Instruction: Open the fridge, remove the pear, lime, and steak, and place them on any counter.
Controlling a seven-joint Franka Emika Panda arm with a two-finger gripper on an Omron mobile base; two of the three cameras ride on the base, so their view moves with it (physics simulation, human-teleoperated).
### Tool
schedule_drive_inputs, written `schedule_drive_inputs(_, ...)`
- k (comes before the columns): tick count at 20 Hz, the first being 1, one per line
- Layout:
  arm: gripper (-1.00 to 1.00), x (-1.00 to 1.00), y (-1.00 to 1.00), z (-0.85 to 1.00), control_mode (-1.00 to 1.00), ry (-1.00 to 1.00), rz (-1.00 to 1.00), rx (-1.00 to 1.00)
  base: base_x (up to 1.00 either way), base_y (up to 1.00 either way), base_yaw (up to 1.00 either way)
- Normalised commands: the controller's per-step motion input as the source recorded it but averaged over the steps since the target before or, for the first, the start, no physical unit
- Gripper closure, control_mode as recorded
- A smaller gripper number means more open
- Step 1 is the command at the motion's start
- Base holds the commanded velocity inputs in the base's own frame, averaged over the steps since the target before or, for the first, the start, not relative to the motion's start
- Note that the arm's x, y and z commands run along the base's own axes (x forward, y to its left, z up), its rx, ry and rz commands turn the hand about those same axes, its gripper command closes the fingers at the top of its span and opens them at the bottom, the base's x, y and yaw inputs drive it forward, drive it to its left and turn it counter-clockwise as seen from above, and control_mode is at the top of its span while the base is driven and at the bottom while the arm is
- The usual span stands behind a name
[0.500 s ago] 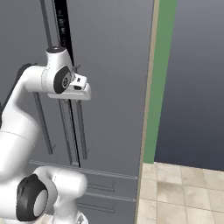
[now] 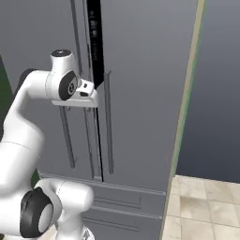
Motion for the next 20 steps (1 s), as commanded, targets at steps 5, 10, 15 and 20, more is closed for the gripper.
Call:
schedule_drive_inputs(5, -1.00, 0.00, 0.00, 0.00, 1.00, 0.00, 0.00, 0.00, -0.26, 0.05, 0.00)
schedule_drive_inputs(10, -1.00, 0.00, 0.00, 0.00, 1.00, 0.00, 0.00, 0.00, -0.75, -0.49, 0.00)
schedule_drive_inputs(15, -1.00, 0.00, 0.00, 0.00, 1.00, 0.00, 0.00, 0.00, -0.28, -0.10, 0.00)
schedule_drive_inputs(20, -1.00, 0.00, 0.00, 0.00, 1.00, 0.00, 0.00, 0.00, 0.00, 0.00, 0.00)
